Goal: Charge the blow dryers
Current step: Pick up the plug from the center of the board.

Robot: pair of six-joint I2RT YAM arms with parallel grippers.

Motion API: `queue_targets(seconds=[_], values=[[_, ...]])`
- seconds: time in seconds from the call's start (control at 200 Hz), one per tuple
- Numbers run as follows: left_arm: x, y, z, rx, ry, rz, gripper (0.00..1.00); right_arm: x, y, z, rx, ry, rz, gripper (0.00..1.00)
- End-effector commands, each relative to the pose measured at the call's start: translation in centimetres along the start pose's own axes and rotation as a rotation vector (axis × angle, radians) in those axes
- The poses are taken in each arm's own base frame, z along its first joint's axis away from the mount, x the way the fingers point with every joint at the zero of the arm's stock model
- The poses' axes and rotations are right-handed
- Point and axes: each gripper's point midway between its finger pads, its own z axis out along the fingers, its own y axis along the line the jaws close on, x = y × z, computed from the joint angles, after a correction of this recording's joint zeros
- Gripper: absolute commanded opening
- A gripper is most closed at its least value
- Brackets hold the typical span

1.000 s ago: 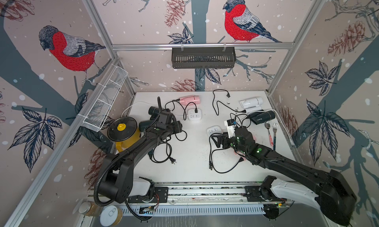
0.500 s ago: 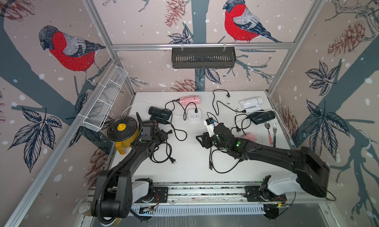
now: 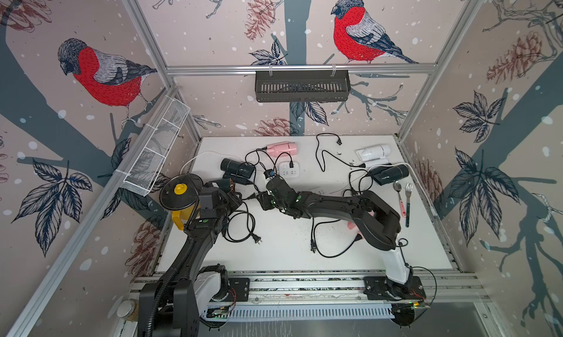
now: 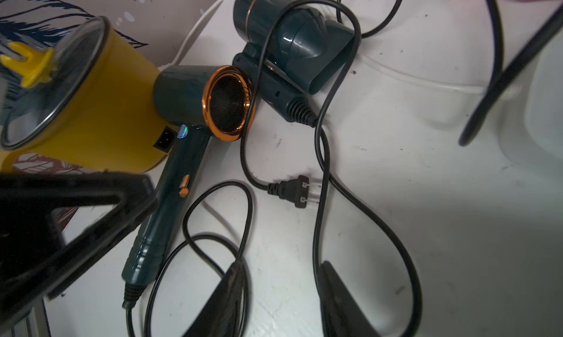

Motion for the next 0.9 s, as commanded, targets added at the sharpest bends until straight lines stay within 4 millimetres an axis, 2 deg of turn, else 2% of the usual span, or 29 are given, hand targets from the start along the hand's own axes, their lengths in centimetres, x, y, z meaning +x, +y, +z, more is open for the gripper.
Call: queue_targets(seconds=[0.0, 0.155, 0.4, 0.76, 0.895], values=[[-0.8, -1.2, -0.1, 0.055, -0.027, 0.002, 0.62, 0.7, -1.1, 2.2, 0.056, 0.040, 0.015, 0.41], [0.1, -1.8, 0.1, 0.115, 0.004, 0.027, 0.62, 1.5, -1.8, 5.2, 0.089, 0.075, 0.014, 0.37], [0.9, -1.3, 0.2, 0.111, 0.031, 0.051, 0.62, 1.6, -2.4, 7.0, 0.102, 0.090, 0.013, 0.30], [1.4, -1.0, 0.5, 0.108, 0.043, 0.066, 0.62, 2.1, -3.2, 7.7, 0.132, 0.107, 0.010, 0.17], [1.4, -1.0, 0.6, 0.110, 0.046, 0.063, 0.62, 1.7, -3.7, 6.7, 0.141, 0.091, 0.031, 0.16]])
